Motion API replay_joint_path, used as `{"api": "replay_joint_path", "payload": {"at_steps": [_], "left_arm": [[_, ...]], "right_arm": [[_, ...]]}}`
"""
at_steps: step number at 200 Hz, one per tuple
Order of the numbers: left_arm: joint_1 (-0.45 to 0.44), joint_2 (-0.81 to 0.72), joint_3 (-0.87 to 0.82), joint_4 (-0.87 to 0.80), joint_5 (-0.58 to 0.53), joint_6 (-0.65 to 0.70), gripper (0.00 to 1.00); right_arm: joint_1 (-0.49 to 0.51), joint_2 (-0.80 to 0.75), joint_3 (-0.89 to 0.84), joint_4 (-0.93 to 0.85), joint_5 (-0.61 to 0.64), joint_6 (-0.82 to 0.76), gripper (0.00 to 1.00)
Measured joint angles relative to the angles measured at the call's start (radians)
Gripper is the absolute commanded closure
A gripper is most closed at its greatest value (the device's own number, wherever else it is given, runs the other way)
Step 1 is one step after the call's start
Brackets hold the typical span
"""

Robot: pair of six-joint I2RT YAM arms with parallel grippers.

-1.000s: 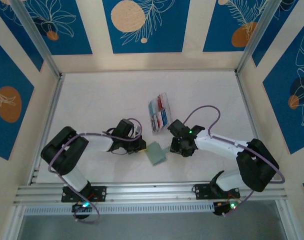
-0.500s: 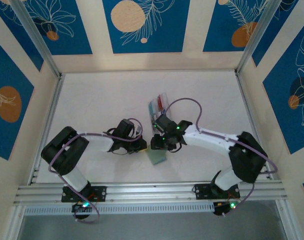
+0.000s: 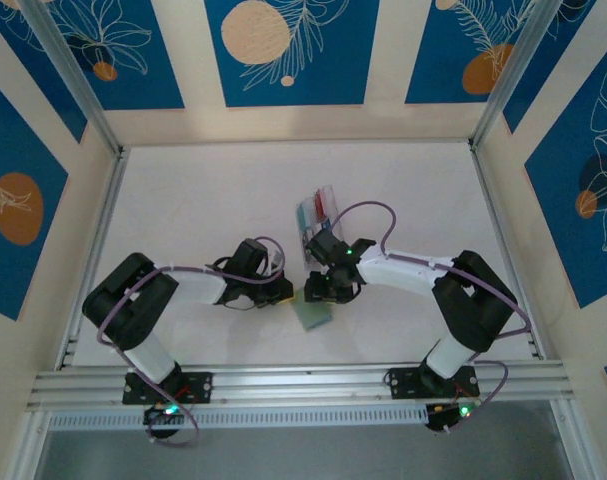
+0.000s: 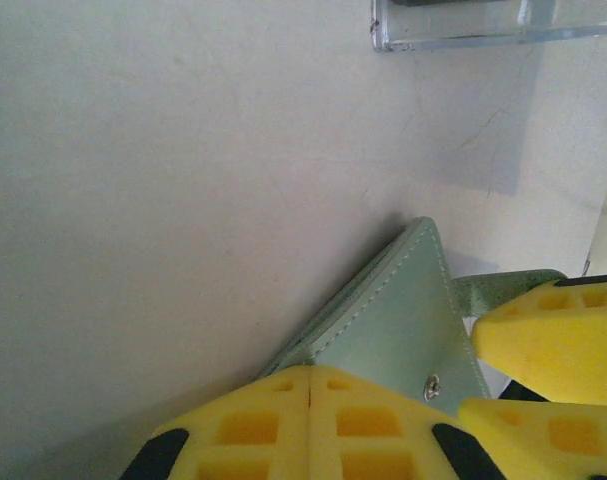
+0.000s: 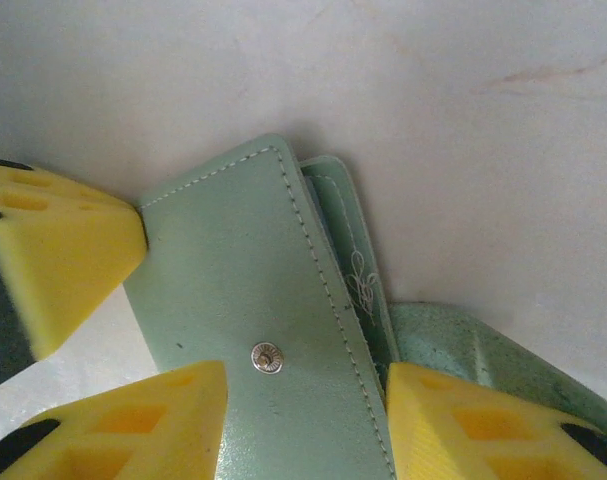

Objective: Put the credit cards into the card holder

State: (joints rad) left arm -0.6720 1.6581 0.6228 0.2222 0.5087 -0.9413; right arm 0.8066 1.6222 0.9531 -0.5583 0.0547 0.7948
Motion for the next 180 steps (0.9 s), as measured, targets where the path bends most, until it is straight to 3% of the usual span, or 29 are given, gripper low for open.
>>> {"api": "replay_joint_path", "payload": {"at_steps": [128, 157, 180], "left_arm": [[-0.001, 0.015, -0.011, 0.056, 0.007, 0.0, 1.0], [-0.001, 0.02, -0.012, 0.064, 0.008, 0.0, 1.0], [-0.001, 0.023, -0.012, 0.072, 0.008, 0.0, 1.0]], "right_arm": [[-0.022, 0.009, -0.017, 0.0, -0.052, -0.011, 0.52], [-0.019, 0.011, -0.018, -0.005, -0.056, -0.011, 0.64], [-0.015, 0.008, -0.018, -0.027, -0.056, -0.027, 0.85]]}}
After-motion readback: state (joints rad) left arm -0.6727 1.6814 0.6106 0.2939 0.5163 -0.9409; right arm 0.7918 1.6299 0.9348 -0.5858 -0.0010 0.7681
